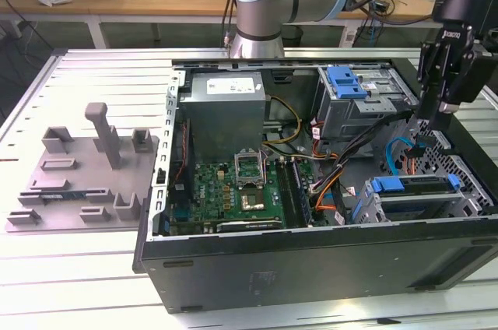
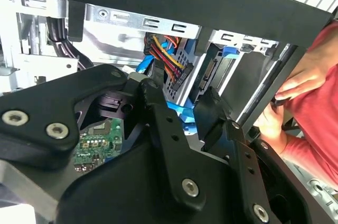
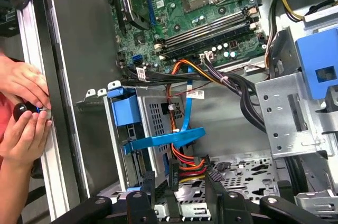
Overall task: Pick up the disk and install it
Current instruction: 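Insert the first disk wire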
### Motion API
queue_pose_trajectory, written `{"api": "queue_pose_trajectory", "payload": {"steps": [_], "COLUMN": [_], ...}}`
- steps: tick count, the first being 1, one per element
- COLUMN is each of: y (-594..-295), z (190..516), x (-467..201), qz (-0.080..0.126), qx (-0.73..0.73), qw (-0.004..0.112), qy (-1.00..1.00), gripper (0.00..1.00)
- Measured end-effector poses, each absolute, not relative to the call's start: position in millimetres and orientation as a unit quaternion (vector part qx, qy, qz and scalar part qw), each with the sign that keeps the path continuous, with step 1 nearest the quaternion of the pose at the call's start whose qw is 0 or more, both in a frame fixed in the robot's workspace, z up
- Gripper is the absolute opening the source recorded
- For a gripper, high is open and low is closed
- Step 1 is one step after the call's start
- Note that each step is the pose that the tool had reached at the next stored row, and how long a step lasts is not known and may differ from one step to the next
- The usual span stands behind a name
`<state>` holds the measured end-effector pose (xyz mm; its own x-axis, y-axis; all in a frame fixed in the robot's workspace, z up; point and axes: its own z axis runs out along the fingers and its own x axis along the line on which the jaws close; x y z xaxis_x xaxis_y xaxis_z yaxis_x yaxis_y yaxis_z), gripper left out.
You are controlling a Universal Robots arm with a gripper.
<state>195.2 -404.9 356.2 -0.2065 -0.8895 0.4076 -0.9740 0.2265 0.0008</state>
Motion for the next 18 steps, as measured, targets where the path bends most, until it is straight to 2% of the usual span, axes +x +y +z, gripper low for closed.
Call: {"api": "queue_pose_trajectory", "payload": {"steps": [6, 8, 15, 18], "y": [-404.8, -404.8, -405.1, -405.9], "z": [352.0, 349.8, 346.9, 346.5], "x": [195.1, 195.1, 195.1, 195.4], "qz": [0.133, 0.134, 0.134, 0.134], "qx": [0.608, 0.607, 0.607, 0.607], "qw": [0.172, 0.176, 0.186, 0.187], "qy": [-0.764, -0.763, -0.761, -0.761], "gripper": [0.49, 0.35, 0.35, 0.35]}}
